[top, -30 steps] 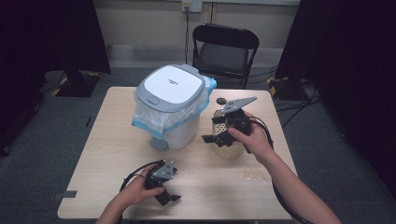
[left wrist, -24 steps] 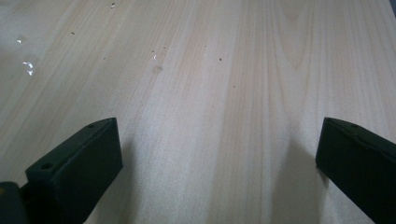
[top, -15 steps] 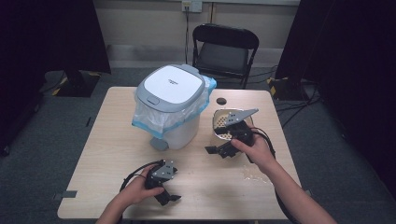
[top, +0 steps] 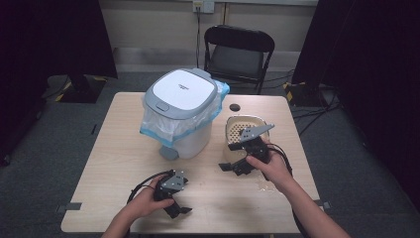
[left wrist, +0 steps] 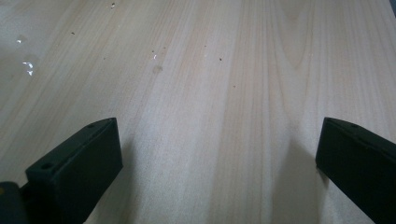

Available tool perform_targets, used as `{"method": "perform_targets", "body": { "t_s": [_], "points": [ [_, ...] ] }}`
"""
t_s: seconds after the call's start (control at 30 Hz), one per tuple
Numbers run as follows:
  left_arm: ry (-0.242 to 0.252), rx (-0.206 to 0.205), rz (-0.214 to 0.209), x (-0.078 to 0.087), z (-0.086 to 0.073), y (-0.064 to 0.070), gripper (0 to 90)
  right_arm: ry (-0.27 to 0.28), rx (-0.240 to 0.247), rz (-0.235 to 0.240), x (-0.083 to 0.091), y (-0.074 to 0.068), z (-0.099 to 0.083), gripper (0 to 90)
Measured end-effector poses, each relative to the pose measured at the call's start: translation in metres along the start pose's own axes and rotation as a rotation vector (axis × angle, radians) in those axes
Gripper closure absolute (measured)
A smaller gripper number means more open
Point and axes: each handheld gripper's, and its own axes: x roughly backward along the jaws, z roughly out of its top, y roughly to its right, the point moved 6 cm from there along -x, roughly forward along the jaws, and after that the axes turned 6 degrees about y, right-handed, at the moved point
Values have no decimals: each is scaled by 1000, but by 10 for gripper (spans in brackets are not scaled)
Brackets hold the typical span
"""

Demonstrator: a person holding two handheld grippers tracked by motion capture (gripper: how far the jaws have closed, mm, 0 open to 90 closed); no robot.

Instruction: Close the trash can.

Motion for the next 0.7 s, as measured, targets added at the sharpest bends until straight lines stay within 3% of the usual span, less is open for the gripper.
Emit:
{"method": "perform_targets", "body": {
  "t_s": [0.7],
  "points": [
    [-2, 1, 0, 0, 0, 0, 0, -25, 0, 16, -7, -9, -32, 143]
  ]
}}
